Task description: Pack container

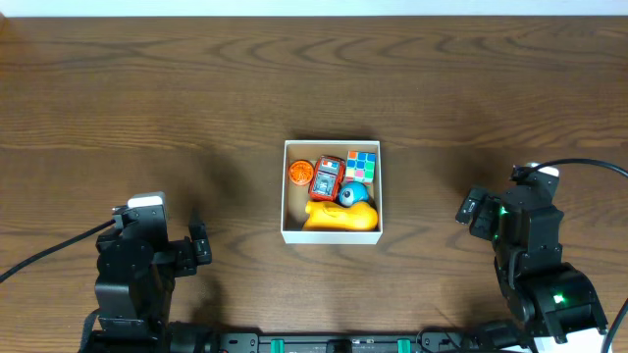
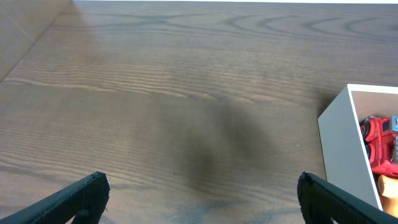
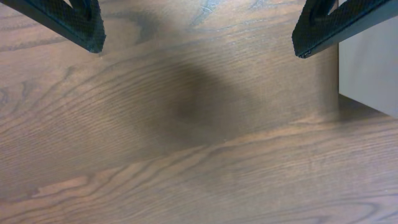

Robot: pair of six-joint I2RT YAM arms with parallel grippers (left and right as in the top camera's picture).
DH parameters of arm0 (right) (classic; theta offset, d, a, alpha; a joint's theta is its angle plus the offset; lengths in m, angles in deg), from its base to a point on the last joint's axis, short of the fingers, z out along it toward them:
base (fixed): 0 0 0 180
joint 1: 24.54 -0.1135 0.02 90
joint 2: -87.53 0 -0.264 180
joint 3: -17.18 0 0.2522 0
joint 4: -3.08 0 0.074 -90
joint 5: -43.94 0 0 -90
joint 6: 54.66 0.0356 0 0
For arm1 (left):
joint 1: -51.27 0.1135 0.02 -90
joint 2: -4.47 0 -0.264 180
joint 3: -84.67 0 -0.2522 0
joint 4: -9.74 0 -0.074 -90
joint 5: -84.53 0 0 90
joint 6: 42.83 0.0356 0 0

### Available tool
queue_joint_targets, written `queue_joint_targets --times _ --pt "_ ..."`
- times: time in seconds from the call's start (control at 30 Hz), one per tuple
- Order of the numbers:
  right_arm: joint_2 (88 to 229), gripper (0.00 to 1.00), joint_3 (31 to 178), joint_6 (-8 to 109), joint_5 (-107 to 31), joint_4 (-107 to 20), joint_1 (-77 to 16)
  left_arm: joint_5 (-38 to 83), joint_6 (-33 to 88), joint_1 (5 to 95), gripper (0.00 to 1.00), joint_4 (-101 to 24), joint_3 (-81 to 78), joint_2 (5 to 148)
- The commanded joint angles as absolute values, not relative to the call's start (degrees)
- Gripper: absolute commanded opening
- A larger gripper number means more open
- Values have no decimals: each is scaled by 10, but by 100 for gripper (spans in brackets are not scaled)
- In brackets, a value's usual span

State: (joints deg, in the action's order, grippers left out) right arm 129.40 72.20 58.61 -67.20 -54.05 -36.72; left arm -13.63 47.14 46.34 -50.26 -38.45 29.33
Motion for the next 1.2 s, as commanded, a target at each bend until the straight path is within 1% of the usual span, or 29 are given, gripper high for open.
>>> queue_joint_targets --times 0.0,0.57,0.7,0.8,0.9,0.97,1.07,1.17 --pt "1293 99 717 595 -685 -538 -366 -147 469 464 98 -503 -387 291" --pt "1292 99 717 595 -685 -538 -366 -147 469 464 98 -503 -387 291" --pt "1266 99 717 594 -686 -550 -358 -147 469 464 98 -503 -387 291" --pt "1209 99 716 577 -679 -583 -353 -147 469 464 98 -503 -387 291" --pt "1117 99 696 527 -615 -594 -336 -147 469 464 98 -503 -387 291" --pt "1040 99 659 495 -587 -586 -327 -147 469 464 98 -503 -387 291" --pt "932 99 592 494 -556 -571 -307 -147 469 464 98 -503 -387 291" --pt "877 99 532 493 -538 -507 -290 -147 469 464 98 -503 -387 291"
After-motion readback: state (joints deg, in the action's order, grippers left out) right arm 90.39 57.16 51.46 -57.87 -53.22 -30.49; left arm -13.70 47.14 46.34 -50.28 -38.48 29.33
